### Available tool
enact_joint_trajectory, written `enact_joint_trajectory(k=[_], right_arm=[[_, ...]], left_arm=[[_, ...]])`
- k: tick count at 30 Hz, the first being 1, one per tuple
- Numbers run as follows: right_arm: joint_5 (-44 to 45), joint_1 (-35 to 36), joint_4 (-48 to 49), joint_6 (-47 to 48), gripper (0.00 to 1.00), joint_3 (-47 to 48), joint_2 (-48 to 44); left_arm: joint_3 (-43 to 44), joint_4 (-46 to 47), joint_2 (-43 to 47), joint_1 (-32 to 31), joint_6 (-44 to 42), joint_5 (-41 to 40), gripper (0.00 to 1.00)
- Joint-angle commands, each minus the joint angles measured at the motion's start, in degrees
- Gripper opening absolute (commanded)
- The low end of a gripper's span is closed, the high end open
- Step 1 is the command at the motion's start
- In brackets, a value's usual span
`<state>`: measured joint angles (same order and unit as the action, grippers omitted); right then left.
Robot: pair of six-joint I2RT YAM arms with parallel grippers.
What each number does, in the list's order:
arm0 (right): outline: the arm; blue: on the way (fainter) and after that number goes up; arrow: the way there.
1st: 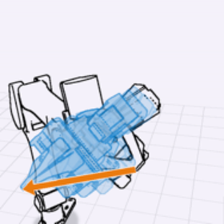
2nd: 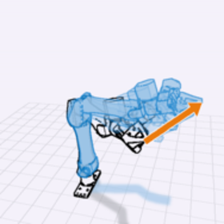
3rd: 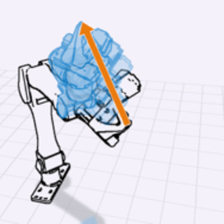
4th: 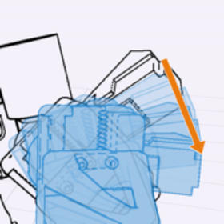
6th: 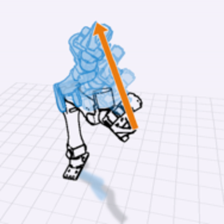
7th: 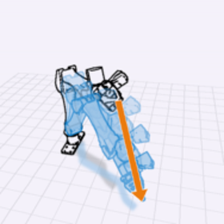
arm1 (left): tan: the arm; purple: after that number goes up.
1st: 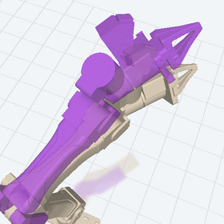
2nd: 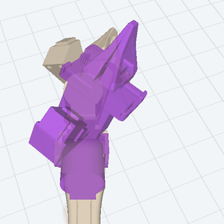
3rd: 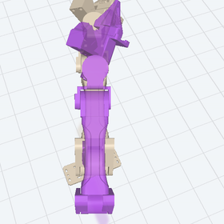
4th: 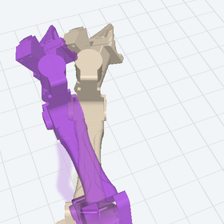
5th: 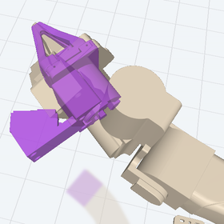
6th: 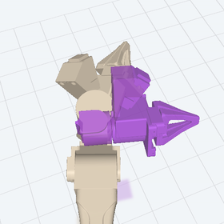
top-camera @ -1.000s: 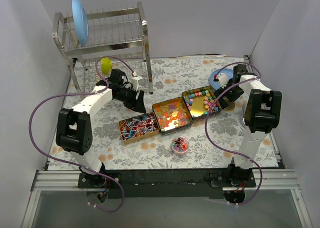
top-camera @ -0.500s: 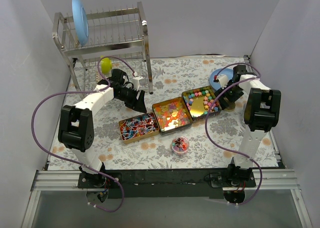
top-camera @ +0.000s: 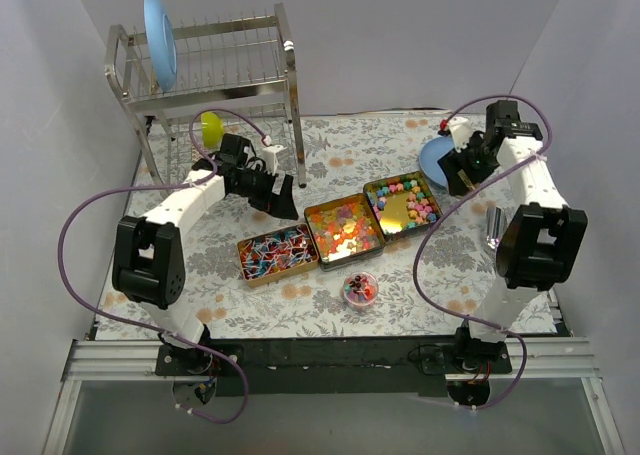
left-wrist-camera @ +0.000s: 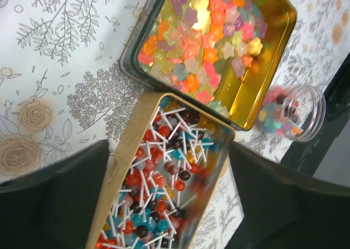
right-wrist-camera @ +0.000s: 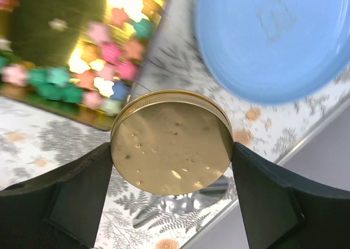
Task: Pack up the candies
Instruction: Pick up the bottle lid at the center of the board, then close the bottle lid on the packing bottle.
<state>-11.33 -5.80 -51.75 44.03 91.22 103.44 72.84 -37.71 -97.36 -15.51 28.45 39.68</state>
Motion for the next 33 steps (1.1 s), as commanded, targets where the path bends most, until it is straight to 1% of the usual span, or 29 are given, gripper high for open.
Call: enact_joint_trajectory(k=[1,2,3,4,5,6,7,8,10,11,13,14,16,17,21,25,29,33], right_arm=[[-7.38,9.74,-5.99,1.49,0.76,0.63,-8.42],[-8.52,11.76,-6.26,2.98,0.75,-0.85,-9.65],[-8.88,16.04,-6.96,3.69,0.76,-1.56,-11.92],[-9.06,18.35,-7.23,4.39,0.76,-2.44,-12.99],[-9.32,23.07,-7.40,5.70,0.76,-4.28,-13.96],[-9.50,25.38,-7.67,6.41,0.76,-5.60,-15.88],[-9.67,27.75,-7.75,7.11,0.77,-6.92,-16.77],[-9.41,32.65,-7.93,8.77,0.77,-8.24,-17.47],[-8.27,37.51,-8.46,10.02,0.77,-12.19,-19.41],[-7.57,41.62,-8.46,10.46,0.77,-13.69,-19.94],[-6.43,45.34,-8.20,11.60,0.77,-17.20,-21.26],[-5.38,48.31,-7.59,11.86,0.77,-18.26,-21.61],[-4.84,50.44,-7.06,12.39,0.77,-20.81,-22.14],[-4.14,52.19,-6.70,12.48,0.77,-21.34,-22.23],[-3.17,55.28,-6.09,12.92,0.77,-22.66,-21.18],[-3.26,58.00,-4.60,11.96,0.77,-23.63,-20.03],[-1.33,60.90,-2.40,12.22,0.77,-25.12,-18.63],[-0.01,61.26,-1.95,12.04,0.77,-25.39,-16.26]], left_arm=[[-1.64,3.08,8.76,-0.31,3.45,0.04,0.98],[-2.52,3.43,10.25,-0.31,3.89,0.31,0.98],[-4.70,3.87,11.65,-0.31,4.07,0.31,0.98],[-5.77,4.14,14.89,-0.31,4.51,0.13,0.98],[-7.17,4.31,16.66,-0.31,4.69,-0.21,0.98],[-9.62,4.49,18.33,-0.31,4.77,-0.65,0.98],[-11.38,4.75,22.26,-0.23,5.47,-1.01,0.98],[-12.88,5.28,24.04,-0.31,6.35,-2.23,0.98],[-17.54,6.42,28.60,0.12,8.20,-3.81,0.98],[-18.77,7.12,29.94,0.39,10.73,-5.48,0.98],[-21.67,6.43,31.79,1.70,11.10,-4.44,0.98],[-22.56,6.34,33.97,2.06,11.37,-4.18,0.98],[-24.40,6.77,36.35,3.19,11.89,-4.17,0.98],[-24.67,6.95,38.02,3.64,12.07,-4.17,0.98],[-25.81,7.21,40.84,6.98,14.52,-3.47,0.98],[-26.34,8.00,42.16,9.52,15.93,-2.07,0.98],[-26.26,8.45,42.60,10.85,17.17,-1.10,0.98],[-26.34,8.88,43.40,11.90,17.26,-0.04,0.98]])
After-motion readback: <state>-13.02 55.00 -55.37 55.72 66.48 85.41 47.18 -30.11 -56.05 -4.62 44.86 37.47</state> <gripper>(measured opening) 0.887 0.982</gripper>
